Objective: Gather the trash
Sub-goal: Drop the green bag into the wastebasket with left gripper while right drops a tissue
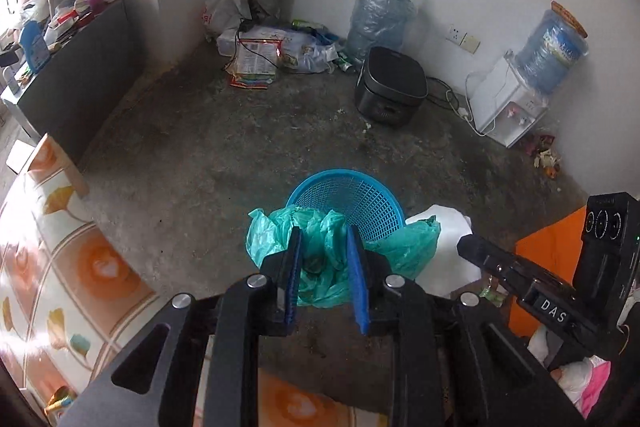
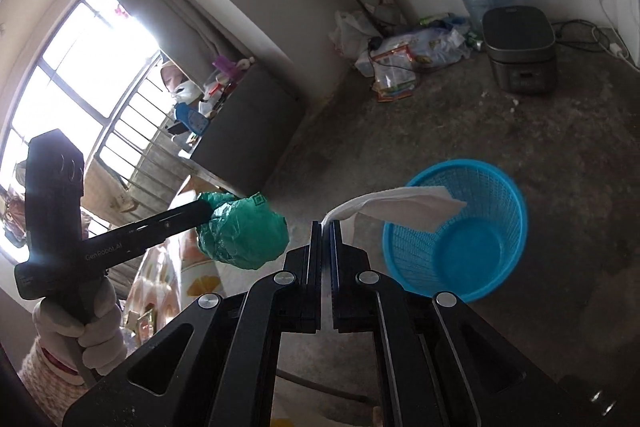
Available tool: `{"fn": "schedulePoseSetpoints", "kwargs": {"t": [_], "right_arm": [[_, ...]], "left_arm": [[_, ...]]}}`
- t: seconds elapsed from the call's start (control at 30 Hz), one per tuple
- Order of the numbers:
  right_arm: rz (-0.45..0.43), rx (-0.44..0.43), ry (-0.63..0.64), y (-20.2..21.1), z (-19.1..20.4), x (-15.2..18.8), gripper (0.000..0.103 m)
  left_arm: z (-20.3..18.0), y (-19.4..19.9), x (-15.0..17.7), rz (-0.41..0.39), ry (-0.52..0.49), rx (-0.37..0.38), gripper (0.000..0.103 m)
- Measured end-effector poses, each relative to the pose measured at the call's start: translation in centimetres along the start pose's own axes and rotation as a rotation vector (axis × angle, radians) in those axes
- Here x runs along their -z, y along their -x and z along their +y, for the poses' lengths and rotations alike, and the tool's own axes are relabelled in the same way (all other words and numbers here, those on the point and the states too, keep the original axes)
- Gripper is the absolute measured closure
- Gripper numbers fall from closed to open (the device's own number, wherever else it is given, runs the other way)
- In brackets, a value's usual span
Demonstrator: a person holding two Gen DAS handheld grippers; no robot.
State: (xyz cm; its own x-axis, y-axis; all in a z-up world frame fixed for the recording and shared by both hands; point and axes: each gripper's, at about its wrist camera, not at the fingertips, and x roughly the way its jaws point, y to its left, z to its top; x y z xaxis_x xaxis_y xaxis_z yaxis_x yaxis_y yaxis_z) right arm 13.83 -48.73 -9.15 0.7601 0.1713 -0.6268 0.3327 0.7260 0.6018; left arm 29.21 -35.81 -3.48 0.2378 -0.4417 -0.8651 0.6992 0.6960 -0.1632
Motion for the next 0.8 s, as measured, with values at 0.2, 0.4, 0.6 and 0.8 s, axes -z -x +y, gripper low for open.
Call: {"fn": "schedulePoseSetpoints", "kwargs": {"t": [0.2,0.4,0.6,0.8], "right_arm": [[0.067,0.077,-0.070,-5.1,-5.8,-0.7,0.079],[0.194,0.198,-0.173,-9.4,-11.1,1.0,0.050],[0.137,0.184,-0.208,-7.2,-11.1,1.9,0.050],[-0.030,0.171,-0.089,-1.6,-5.3,0.7,0.050]], "left_arm": [[-2.7,-9.5,-2.7,0.068,-0.027,0.011,0.067],[-2.8,-12.4,-3.2,0.051,-0.001,-0.050,0.040],[-2.2,-8.3,-3.9,-0.055,0.000,-0.018,0.037],[-1.7,0.9,-3.4,-0.216,-0.033,0.055,0.030]]}}
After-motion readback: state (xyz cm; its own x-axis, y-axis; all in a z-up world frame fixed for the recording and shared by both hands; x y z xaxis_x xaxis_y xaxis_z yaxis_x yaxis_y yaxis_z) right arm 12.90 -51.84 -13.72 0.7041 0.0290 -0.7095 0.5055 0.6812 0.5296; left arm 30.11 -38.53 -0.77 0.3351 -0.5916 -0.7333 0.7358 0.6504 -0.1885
